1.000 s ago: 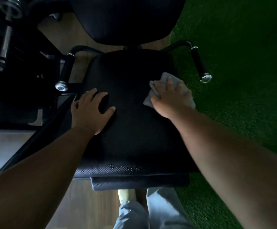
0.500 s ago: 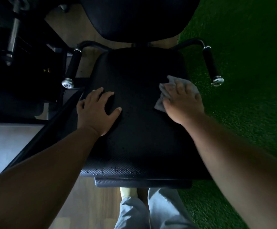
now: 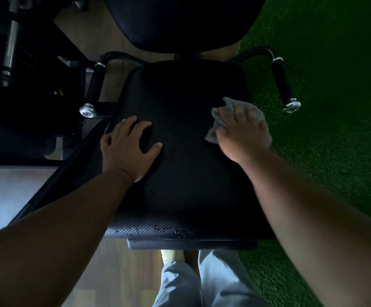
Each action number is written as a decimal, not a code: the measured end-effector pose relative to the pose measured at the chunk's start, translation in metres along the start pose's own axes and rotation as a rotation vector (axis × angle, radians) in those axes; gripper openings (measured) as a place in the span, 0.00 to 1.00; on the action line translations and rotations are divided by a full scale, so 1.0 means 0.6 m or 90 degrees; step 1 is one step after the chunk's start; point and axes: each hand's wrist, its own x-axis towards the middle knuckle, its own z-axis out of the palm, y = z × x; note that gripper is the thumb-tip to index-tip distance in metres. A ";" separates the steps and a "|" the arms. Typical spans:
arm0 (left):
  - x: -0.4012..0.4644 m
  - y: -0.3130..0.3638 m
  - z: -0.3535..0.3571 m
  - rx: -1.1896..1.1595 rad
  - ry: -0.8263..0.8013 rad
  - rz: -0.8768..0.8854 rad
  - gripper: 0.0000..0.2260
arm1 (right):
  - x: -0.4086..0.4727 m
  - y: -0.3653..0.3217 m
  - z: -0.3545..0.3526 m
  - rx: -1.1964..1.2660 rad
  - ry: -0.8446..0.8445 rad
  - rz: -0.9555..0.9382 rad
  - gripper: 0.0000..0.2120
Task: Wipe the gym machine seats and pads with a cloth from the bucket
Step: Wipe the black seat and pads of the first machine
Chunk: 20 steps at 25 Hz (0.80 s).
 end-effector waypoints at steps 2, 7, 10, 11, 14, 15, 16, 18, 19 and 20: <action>-0.001 0.000 0.000 -0.001 0.001 -0.004 0.28 | 0.006 -0.064 0.005 0.017 -0.025 -0.036 0.27; 0.002 -0.001 0.000 -0.005 -0.003 -0.001 0.28 | -0.103 0.021 0.016 -0.031 -0.022 -0.272 0.30; 0.001 -0.003 0.003 0.004 -0.004 -0.001 0.28 | -0.029 0.077 -0.001 -0.007 -0.008 -0.169 0.30; 0.003 -0.002 0.003 0.010 -0.007 0.002 0.28 | 0.014 0.069 -0.007 0.008 0.003 -0.126 0.29; 0.006 -0.001 -0.001 0.029 -0.028 -0.003 0.29 | 0.091 -0.011 -0.016 0.043 -0.021 -0.049 0.27; 0.007 -0.001 -0.005 0.036 -0.038 -0.004 0.29 | 0.086 -0.033 -0.016 0.034 -0.030 -0.070 0.27; 0.011 0.000 -0.010 0.037 -0.045 -0.002 0.29 | 0.064 -0.042 -0.010 0.016 -0.032 -0.116 0.27; 0.038 0.007 -0.021 0.020 -0.034 0.006 0.29 | -0.004 -0.026 0.000 -0.008 -0.031 -0.215 0.27; 0.062 0.013 -0.024 0.010 -0.033 0.010 0.29 | -0.031 -0.004 0.001 -0.002 -0.025 -0.246 0.27; 0.090 0.020 -0.025 0.009 -0.046 0.015 0.31 | -0.040 0.021 -0.003 0.000 -0.014 -0.253 0.27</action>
